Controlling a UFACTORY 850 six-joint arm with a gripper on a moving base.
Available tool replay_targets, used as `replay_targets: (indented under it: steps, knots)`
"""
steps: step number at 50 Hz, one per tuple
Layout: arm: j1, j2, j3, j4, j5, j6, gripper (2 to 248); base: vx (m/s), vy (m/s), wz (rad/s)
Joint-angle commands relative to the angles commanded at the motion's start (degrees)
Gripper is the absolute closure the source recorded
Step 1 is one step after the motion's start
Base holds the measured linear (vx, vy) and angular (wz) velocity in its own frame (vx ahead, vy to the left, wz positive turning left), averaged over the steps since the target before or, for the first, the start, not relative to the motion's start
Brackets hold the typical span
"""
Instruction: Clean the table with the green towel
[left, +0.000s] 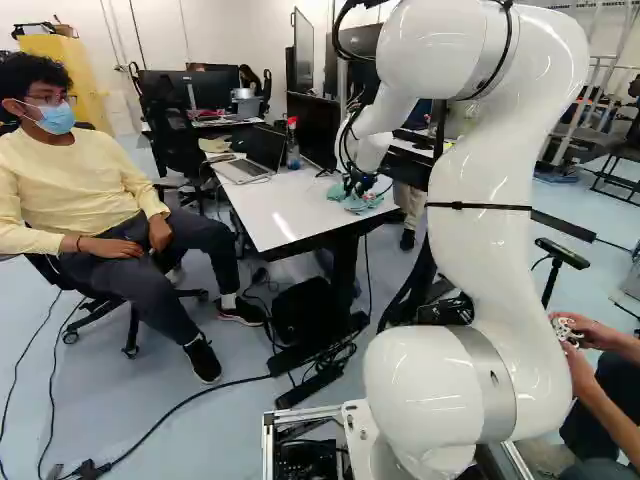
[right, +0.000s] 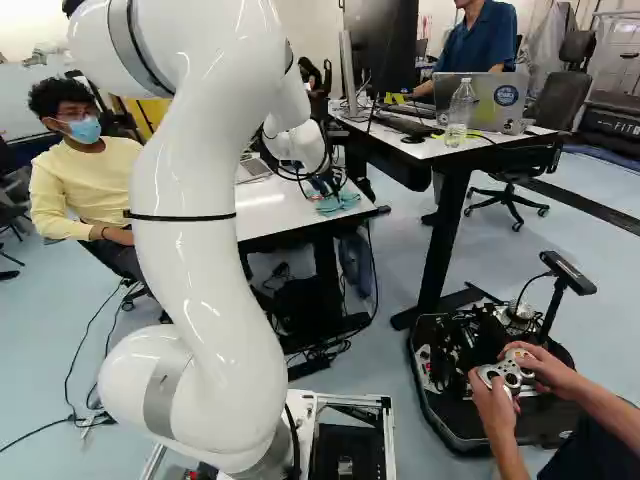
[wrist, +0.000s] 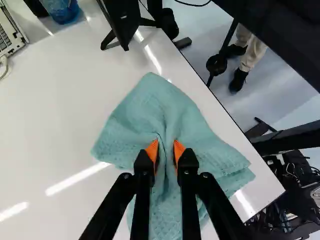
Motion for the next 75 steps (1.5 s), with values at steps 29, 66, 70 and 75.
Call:
replay_targets:
  steps: [29,66,70,75]
  knots:
    - [0.0,0.0,0.0,3.1,2.3,0.0,199,0.000,0.000,0.000]
    - [0.0,0.1,0.0,3.1,2.4,0.0,199,0.000,0.000,0.000]
    - [0.0,0.5,0.1,3.1,2.4,0.0,199,0.000,0.000,0.000]
    - [0.0,1.2,0.3,3.1,2.4,0.0,199,0.000,0.000,0.000]
